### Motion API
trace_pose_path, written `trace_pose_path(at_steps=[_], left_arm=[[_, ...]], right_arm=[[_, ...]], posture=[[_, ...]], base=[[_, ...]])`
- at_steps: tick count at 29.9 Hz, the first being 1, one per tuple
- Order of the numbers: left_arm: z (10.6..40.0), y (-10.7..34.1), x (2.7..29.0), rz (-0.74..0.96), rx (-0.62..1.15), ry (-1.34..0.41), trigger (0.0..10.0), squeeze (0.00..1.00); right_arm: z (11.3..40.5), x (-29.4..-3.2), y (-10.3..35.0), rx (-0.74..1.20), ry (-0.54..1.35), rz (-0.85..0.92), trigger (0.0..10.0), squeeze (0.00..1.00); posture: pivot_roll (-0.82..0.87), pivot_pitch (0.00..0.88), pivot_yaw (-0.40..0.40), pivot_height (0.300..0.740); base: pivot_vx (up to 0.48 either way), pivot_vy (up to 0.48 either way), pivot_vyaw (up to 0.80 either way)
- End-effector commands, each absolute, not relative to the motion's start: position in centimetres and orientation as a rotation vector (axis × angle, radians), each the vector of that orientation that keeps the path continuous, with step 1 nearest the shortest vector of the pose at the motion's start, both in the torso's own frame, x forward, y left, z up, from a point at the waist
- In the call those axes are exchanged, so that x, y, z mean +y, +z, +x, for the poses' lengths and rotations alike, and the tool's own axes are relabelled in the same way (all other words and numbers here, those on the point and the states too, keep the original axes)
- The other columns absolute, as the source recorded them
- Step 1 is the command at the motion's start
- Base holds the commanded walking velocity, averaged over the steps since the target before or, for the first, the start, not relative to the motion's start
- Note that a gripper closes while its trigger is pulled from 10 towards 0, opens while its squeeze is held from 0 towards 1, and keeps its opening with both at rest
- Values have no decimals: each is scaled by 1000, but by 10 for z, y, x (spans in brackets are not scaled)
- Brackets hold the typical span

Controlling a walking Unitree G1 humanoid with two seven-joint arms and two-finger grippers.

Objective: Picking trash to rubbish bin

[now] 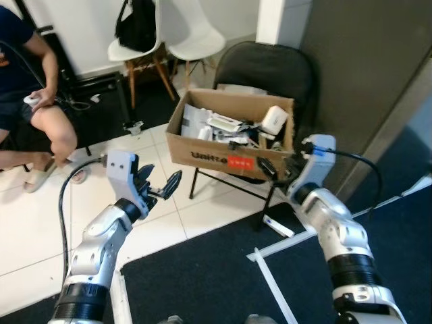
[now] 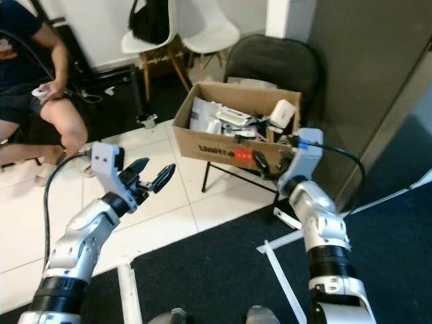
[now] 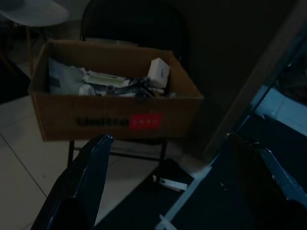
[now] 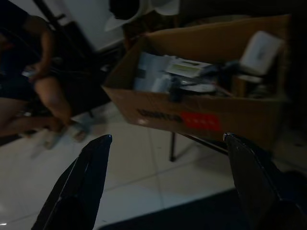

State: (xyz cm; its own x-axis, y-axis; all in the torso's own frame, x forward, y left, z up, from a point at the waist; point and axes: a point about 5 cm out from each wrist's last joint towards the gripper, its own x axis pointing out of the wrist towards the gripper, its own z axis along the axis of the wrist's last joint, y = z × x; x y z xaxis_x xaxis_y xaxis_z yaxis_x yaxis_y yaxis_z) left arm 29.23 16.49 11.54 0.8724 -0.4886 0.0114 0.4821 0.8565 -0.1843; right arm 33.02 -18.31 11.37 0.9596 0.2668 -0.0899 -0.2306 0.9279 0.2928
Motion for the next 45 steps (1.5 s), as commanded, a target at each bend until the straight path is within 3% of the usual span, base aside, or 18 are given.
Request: trace_pose_path(at_steps=[1,45], left_arm=[[289,110,170,-185,56,-489,10000,0],[290,110,170,-188,56,-494,10000,0]], right_arm=[[329,-174,112,128,281,292,10000,0],[326,-163,116,91,375,191,10000,0]], posture=[[-112,0,27,740],[-113,0,27,740]], base=[[0,0,0],[0,0,757]])
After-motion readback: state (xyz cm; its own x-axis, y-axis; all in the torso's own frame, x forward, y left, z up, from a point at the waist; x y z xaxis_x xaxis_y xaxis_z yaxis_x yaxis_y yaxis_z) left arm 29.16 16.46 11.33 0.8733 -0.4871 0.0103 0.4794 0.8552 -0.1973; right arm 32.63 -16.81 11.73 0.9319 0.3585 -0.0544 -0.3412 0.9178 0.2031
